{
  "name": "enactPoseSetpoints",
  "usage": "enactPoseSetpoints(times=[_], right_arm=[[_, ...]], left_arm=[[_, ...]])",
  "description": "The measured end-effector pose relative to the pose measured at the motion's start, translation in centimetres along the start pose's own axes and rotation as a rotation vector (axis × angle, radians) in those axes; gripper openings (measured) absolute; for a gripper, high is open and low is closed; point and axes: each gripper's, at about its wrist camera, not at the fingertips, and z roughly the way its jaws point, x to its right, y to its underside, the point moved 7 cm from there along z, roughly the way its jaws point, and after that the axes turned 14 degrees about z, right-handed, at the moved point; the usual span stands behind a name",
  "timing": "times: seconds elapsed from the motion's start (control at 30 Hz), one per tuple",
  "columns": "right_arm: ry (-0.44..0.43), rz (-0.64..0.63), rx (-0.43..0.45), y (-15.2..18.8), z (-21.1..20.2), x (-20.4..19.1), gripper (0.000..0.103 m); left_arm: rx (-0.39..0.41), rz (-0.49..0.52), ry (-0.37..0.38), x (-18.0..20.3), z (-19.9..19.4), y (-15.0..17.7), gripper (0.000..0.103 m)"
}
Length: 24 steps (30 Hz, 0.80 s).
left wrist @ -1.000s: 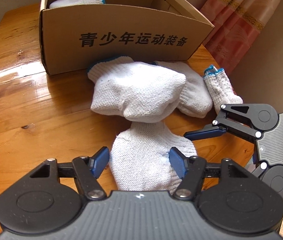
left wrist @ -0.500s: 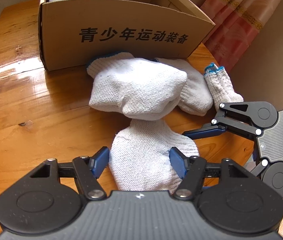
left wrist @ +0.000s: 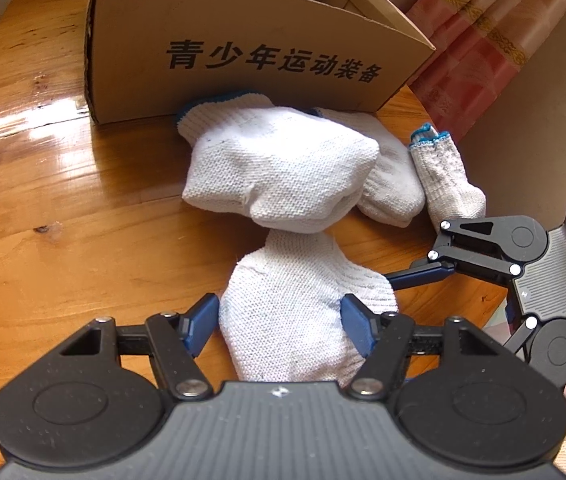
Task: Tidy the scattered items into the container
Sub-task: 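Lower the open left tool onto the next white glove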
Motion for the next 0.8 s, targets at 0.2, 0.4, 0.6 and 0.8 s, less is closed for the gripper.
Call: enactPoseSetpoints(times=[0.2, 0.4, 0.6, 0.8], right_arm=[[-0.145, 0.206, -0.075, 0.3, -0.6, 0.6, 0.077], [-0.175, 0.27, -0.044, -0.4, 0.2, 0.8, 0.076], [-0.126, 0.291, 0.015, -0.8, -0.1, 2.1, 0.063], [-0.139, 0.344, -0.011, -0.1, 0.2, 1.9, 0.057]], left_arm=[[-0.003, -0.004, -0.016, 0.2, 0.1, 0.0, 0.068], [-0.003, -0.021, -0.018, 0.4, -0.1, 0.5, 0.067], [-0.02, -0.04, -0.001, 0.5, -0.8, 1.5, 0.067], [0.007, -0.068, -0.018, -0.2, -1.4, 1.4, 0.065]])
